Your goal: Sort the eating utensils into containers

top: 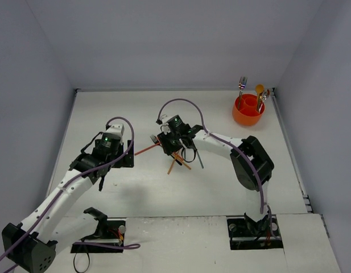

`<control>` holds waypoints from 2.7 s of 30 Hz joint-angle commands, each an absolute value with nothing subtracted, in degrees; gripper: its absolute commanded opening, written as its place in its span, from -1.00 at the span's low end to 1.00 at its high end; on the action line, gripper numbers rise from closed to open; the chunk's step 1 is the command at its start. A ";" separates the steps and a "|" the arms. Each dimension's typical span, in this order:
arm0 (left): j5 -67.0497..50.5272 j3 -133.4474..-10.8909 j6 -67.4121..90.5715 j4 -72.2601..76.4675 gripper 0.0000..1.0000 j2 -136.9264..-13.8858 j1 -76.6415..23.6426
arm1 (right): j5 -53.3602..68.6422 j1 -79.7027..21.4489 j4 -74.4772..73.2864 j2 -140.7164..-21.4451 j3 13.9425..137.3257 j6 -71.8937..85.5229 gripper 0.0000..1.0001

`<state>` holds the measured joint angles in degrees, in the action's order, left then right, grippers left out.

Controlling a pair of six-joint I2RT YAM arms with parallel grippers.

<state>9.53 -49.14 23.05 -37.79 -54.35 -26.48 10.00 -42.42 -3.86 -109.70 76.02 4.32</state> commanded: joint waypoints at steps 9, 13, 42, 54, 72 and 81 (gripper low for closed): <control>-7.66 -59.05 21.44 -17.67 0.58 -75.59 -24.96 | 9.67 -39.37 -2.55 -96.39 71.46 5.10 -0.09; -12.87 -65.50 19.05 -17.01 0.55 -85.36 -22.59 | 9.67 -38.03 -2.63 -86.03 65.80 5.56 -0.06; -36.08 -82.68 9.70 -18.15 -0.37 -117.17 -13.36 | 9.81 -34.98 -4.97 -55.47 47.25 12.32 -0.01; -38.35 -83.17 11.51 -16.08 -0.54 -119.09 -13.39 | 9.79 -35.04 -6.41 -54.46 46.61 12.72 -0.01; -30.35 -84.40 11.30 -16.12 -1.00 -112.24 -13.45 | 9.19 -34.98 -6.98 -54.98 46.67 11.17 -0.01; -21.14 -87.99 10.30 -17.62 -1.00 -110.11 -13.37 | 8.96 -34.98 -7.12 -54.49 46.41 10.90 -0.01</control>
<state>-27.97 -83.86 12.57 -18.36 -114.34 -13.54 9.87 -35.27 -8.86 -55.27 46.26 11.53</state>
